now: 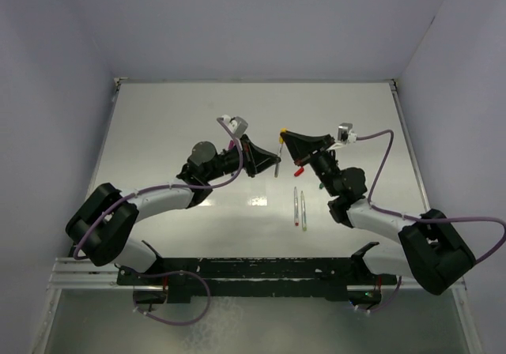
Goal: Insert the pens into the pen caps
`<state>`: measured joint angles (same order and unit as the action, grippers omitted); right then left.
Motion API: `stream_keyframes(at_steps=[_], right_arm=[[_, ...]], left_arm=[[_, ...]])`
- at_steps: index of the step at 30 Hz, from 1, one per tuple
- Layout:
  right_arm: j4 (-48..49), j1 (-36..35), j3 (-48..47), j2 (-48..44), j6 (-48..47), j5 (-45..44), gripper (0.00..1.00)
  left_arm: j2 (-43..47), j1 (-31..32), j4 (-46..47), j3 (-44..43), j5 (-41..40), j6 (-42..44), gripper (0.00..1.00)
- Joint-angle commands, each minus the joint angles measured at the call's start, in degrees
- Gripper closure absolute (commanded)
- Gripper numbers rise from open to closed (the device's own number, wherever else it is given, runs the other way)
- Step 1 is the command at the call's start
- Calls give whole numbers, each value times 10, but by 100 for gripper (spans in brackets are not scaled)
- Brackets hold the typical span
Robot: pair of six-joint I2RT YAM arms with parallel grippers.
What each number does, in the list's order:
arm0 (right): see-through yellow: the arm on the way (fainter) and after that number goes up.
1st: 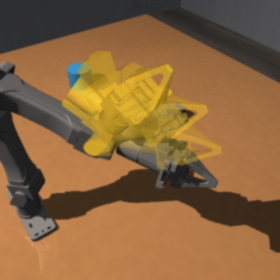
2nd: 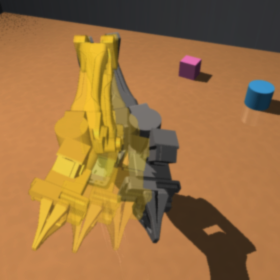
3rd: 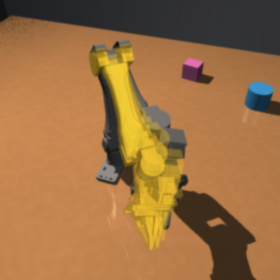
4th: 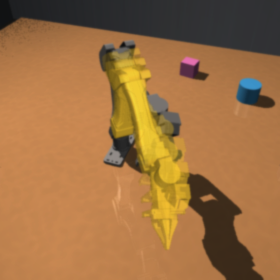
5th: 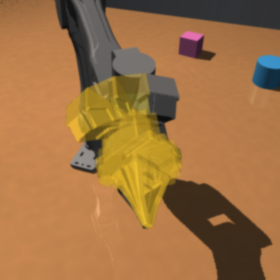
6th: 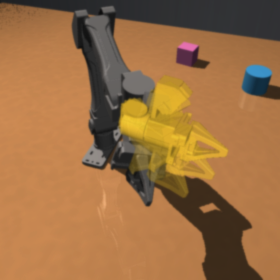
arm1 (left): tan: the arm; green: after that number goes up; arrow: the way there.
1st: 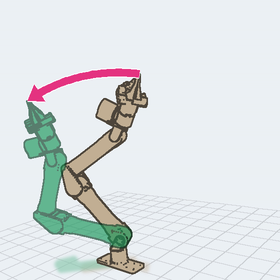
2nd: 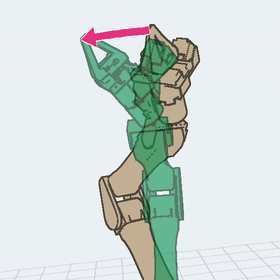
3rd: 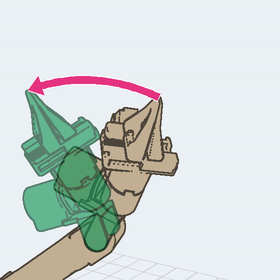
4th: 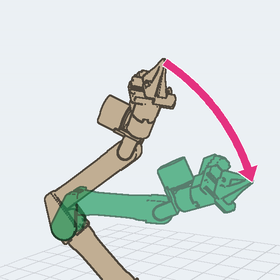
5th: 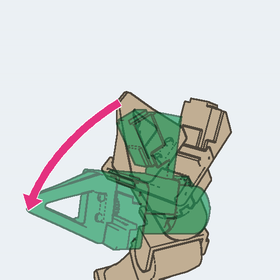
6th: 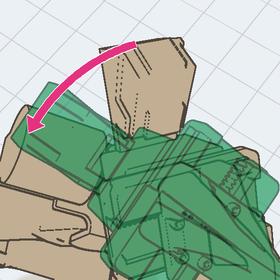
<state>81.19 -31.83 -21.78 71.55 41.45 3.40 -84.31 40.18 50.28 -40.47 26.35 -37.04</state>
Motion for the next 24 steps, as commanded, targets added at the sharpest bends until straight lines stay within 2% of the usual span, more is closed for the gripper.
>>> stream_keyframes(at_steps=[1, 14, 24], right_arm=[[-97, -8, -9, -2, 11, 87, 100], [-180, -14, -3, 20, 10, 111, 100], [-219, -30, -2, 14, -12, 88, 100]], left_arm=[[23, -13, 157, -3, -25, -23, 100], [32, -39, 182, -29, -54, -13, 100], [21, -42, 143, -61, -71, 27, 100]])
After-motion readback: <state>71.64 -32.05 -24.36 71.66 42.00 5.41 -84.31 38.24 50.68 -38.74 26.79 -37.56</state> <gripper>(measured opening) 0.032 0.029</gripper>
